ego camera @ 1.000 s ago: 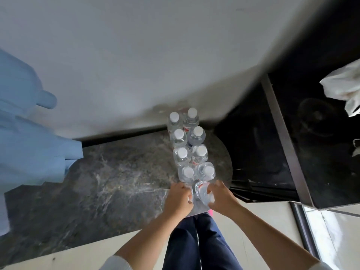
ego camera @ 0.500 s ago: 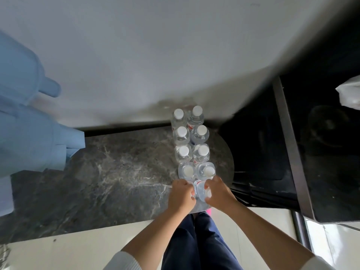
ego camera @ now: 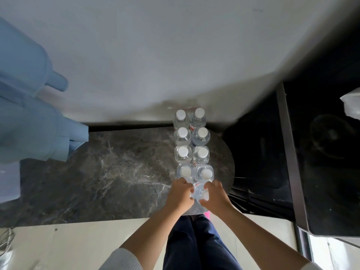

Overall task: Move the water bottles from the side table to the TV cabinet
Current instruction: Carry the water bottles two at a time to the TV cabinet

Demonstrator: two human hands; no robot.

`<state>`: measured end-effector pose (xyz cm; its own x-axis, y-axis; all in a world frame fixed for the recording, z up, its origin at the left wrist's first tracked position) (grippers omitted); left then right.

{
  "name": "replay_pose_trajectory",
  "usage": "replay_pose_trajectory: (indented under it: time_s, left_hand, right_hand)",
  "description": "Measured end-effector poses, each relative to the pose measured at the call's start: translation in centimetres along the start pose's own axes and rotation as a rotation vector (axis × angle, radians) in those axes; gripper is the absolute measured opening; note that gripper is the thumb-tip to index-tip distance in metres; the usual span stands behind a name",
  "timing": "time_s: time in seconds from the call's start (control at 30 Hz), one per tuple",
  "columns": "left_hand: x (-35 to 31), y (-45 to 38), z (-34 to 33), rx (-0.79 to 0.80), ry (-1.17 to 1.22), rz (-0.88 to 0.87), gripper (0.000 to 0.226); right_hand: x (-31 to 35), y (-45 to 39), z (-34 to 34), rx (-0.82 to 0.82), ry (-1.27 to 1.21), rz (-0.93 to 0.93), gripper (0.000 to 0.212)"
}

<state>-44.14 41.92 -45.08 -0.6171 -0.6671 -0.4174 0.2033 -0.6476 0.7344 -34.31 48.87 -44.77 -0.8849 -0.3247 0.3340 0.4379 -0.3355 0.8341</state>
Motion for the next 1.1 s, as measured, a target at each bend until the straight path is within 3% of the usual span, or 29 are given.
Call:
replay_pose_trajectory:
  time_s: [0.23,0.47,0.8,0.97,1.1]
  left_hand:
    - [1.0,2.6,0.6,-0.007,0.025,0.120,0.054]
    - [4.5,8.2,3.2,-0.173,0.104,0.297,0.040]
    - [15.5,22.8,3.0,-0.315,0.294,0.677,0.040]
    - [22.0,34.2,-0.3,-0.457,0.429,0.884,0.040]
    - [26.5,43.8,-2.9,-0.590,0.488,1.014,0.041]
  right_hand:
    - [0.6,0.9,1.1,0.075,0.141,0.060,0.054]
    - [4.1,2.0,1.9,0.069,0.452,0.197,0.042]
    - [18.8,5.0,-2.5,0.111,0.795,0.488,0.036]
    - [28.8,10.3,-9.8,0.163,0.925,0.698,0.022]
    - [36.1,16.7,-17.3,0.164,1.016,0.889,0.034]
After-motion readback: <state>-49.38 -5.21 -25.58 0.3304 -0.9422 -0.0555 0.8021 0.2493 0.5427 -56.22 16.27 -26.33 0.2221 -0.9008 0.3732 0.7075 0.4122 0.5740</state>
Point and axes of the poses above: each hand's wrist, its own y-axis away from the middle knuckle, its own z-axis out of the back of the hand, x = y × z, the point moved 3 cm from there along -y, towards the middle knuckle, and after that the axes turned 10 degrees about x, right-handed, at the moved point
